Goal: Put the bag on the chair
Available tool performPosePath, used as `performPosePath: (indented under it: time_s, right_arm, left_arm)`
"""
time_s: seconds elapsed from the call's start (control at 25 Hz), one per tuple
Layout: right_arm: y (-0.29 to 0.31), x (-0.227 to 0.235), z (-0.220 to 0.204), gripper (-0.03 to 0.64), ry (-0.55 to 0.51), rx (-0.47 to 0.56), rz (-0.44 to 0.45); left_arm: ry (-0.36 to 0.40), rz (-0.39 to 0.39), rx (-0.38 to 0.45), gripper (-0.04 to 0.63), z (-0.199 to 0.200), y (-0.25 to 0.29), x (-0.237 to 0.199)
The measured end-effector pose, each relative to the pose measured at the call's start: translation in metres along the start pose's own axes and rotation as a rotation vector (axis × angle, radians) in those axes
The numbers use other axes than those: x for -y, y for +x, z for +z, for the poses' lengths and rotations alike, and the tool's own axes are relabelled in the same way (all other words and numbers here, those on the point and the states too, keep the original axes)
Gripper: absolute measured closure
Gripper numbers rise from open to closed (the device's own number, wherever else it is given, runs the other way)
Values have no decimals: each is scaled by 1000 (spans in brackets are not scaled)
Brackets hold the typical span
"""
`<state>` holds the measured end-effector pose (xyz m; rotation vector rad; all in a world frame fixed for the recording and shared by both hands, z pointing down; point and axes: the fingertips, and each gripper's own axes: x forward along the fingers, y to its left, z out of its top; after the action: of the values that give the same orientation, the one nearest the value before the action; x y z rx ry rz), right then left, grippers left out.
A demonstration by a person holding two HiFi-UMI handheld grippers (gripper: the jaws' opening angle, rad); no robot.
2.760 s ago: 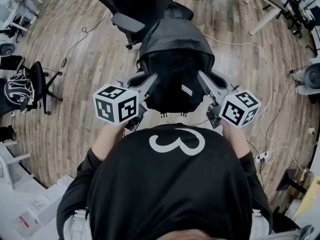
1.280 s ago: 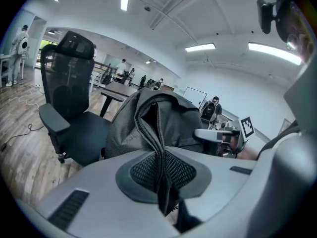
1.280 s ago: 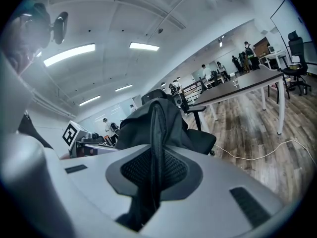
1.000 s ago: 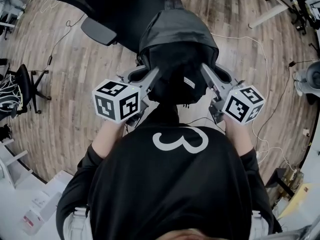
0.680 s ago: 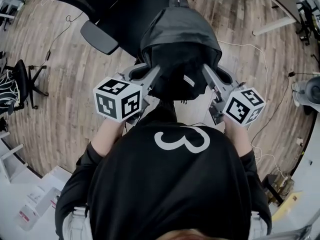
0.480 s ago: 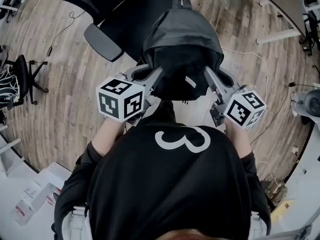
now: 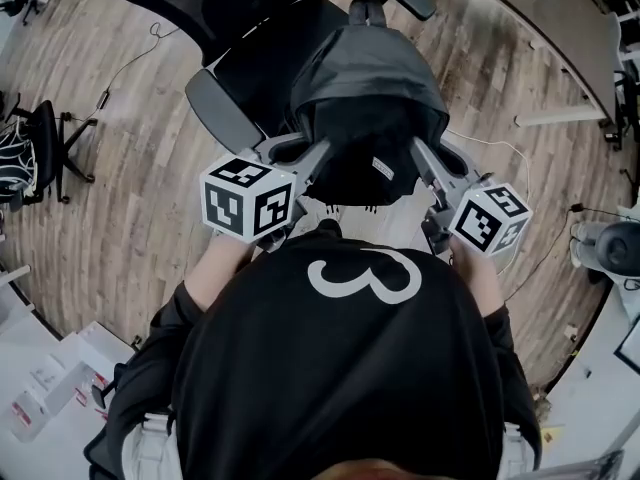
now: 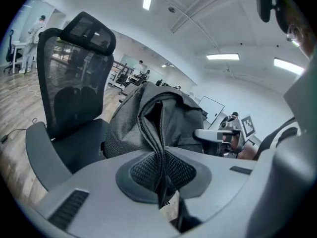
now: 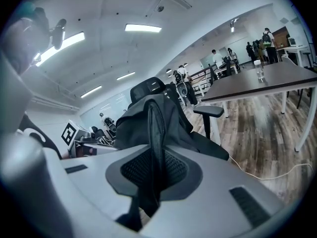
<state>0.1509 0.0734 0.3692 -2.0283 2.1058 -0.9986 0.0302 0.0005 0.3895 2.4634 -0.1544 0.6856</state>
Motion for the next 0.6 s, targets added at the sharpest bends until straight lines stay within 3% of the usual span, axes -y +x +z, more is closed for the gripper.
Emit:
performPosePath:
  time_s: [0.6]
  right_arm:
    - [63,-23,50,560,-75,-26,60]
  left_arm:
    - [-40,45,118,551,46,-24,-43]
